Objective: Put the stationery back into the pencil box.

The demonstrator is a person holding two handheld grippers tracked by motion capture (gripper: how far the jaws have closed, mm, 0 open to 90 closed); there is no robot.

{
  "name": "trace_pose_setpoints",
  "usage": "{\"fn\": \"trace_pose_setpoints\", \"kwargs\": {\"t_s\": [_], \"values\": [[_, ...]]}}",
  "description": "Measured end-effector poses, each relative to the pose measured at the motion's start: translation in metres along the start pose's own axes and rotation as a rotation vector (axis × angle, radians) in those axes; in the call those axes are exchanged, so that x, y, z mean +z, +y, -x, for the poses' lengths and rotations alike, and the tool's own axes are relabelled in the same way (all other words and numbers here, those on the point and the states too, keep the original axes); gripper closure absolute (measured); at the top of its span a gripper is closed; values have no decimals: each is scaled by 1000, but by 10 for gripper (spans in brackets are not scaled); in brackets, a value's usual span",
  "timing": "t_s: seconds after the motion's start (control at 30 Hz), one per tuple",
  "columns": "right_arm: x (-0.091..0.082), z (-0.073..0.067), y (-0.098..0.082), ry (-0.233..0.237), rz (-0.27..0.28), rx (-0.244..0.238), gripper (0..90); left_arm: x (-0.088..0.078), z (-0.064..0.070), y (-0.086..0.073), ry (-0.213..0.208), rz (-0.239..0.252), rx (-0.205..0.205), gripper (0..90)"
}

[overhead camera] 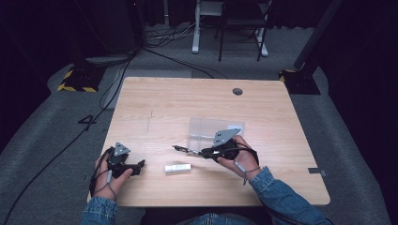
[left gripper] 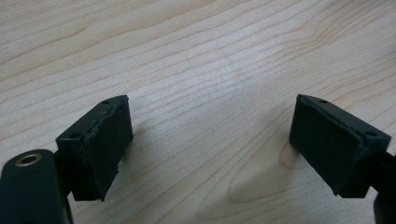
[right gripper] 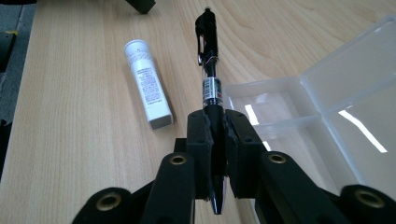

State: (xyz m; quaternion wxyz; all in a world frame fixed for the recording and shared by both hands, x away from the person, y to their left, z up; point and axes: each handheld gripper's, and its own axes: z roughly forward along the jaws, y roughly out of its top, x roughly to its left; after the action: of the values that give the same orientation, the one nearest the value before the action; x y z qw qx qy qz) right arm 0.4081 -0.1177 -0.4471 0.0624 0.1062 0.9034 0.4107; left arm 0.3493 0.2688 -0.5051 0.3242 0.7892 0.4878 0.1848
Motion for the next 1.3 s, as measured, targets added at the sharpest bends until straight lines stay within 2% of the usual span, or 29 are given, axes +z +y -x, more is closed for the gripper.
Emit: {"fn": "trace_pose_setpoints", "kwargs": {"t_s": [0.4, 0.63, 0.97, 1.3], "values": [[-27, 13, -3, -37, 17, 12, 815, 0, 0, 0, 0, 0, 0, 136], [-41, 25, -16, -61, -21, 9, 815, 0, 0, 0, 0, 0, 0, 136], [-55, 39, -30, -87, -41, 26, 815, 0, 0, 0, 0, -1, 0, 136], [-55, 46, -39, -107, -92, 26, 814, 0, 0, 0, 0, 0, 0, 136]]}}
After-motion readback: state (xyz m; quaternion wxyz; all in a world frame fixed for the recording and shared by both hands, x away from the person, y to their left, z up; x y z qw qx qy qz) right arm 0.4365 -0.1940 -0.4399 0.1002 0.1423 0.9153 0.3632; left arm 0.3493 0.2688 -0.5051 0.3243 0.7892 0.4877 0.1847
